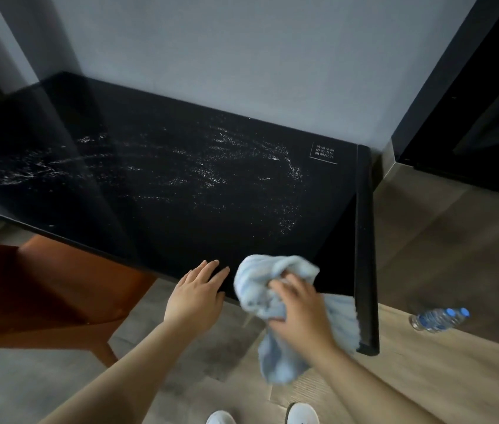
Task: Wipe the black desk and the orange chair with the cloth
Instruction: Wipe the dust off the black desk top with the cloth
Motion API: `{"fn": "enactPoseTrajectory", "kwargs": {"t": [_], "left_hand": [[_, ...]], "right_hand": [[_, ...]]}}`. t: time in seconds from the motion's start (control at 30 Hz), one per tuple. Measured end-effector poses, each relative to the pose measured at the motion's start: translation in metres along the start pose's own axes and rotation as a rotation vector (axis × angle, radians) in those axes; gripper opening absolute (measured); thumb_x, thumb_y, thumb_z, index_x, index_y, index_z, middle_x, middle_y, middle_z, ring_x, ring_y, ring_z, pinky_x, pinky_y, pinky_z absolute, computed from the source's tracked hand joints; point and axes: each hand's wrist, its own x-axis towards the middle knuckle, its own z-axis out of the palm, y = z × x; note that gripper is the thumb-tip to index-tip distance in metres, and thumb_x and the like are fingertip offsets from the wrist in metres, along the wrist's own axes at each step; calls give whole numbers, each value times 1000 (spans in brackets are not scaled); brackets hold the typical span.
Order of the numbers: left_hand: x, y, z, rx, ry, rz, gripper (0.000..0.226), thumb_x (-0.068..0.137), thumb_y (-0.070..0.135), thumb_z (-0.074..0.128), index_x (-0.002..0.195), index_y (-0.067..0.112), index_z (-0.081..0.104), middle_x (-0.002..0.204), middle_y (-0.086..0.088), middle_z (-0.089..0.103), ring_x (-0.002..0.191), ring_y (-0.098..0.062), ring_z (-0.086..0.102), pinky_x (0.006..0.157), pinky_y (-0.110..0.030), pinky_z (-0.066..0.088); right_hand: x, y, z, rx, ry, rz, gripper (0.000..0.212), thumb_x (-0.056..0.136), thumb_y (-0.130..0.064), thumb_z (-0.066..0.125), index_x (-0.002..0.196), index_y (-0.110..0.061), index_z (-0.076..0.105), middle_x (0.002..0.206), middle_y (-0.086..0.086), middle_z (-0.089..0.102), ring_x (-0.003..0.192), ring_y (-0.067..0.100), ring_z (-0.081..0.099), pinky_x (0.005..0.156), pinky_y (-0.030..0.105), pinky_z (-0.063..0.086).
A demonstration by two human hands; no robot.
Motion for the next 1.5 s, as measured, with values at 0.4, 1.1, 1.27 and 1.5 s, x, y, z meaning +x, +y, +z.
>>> {"fn": "enactPoseTrajectory", "kwargs": {"t": [0.4,1.1,1.27,1.5], "left_hand": [[22,24,-10,-16,51,-93,46,99,37,35,144,31,30,149,3,30,140,-21,20,111,-33,21],[102,116,19,-93,160,-484,72,91,56,42,149,34,6,157,1,-16,145,-25,-12,117,-48,2],[103,131,22,-74,185,-778,83,81,74,36,148,38,2,158,-4,-11,145,-32,-4,117,-46,7],[103,133,21,-14,81,-863,92,74,83,29,148,34,8,157,-9,6,144,-33,1,115,-51,3]], "right_hand": [[11,17,-5,18,-12,-3,33,61,-32,74,85,-18,56,95,4,61,85,31,60,63,38,46],[158,276,-57,163,209,753,35,81,-12,61,114,-2,51,119,22,52,106,43,50,79,48,47],[137,231,-45,294,-50,84,57,77,-32,64,130,-23,45,129,3,48,115,28,46,88,43,44],[176,277,-39,-83,-84,165,64,75,-43,67,129,-17,47,147,9,34,134,34,28,108,52,20]]}}
